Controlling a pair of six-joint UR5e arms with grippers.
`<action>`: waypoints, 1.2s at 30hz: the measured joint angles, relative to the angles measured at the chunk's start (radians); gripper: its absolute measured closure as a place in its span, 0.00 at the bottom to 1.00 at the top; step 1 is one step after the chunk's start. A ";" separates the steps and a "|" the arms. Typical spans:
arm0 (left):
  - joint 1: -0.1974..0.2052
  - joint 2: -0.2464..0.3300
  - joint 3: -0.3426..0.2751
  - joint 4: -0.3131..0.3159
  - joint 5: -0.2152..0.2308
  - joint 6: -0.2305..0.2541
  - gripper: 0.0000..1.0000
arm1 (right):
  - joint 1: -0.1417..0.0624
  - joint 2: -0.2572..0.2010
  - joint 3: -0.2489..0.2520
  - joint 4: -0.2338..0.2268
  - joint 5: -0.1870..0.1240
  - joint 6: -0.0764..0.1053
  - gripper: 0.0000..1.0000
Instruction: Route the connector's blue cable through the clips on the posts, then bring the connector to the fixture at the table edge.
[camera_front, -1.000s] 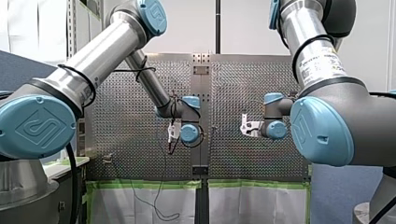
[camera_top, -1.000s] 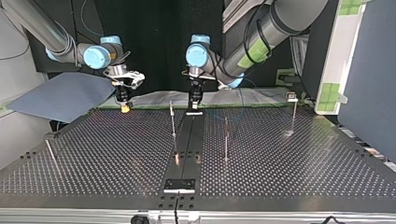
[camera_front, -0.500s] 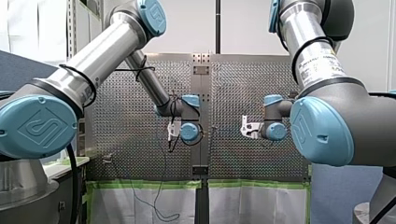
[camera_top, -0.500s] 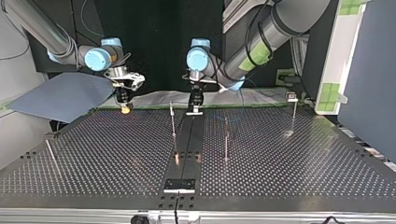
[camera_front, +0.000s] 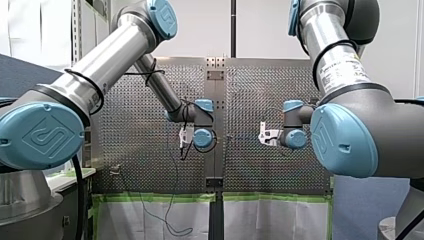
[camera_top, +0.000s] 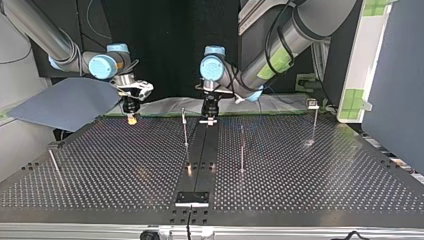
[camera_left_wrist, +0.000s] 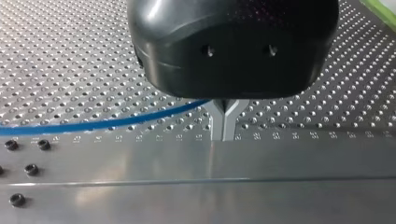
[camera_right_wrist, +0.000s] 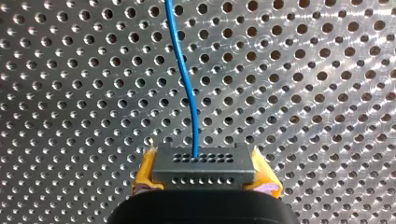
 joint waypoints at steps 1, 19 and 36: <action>0.001 0.000 0.001 0.000 0.000 0.000 1.00 | -0.001 0.000 -0.002 0.001 0.000 0.000 1.00; 0.022 -0.001 0.007 0.011 -0.003 -0.001 1.00 | -0.001 0.049 -0.059 0.024 -0.002 -0.004 1.00; 0.039 -0.004 0.036 0.004 -0.002 -0.015 1.00 | -0.002 0.055 -0.099 0.035 -0.003 -0.001 1.00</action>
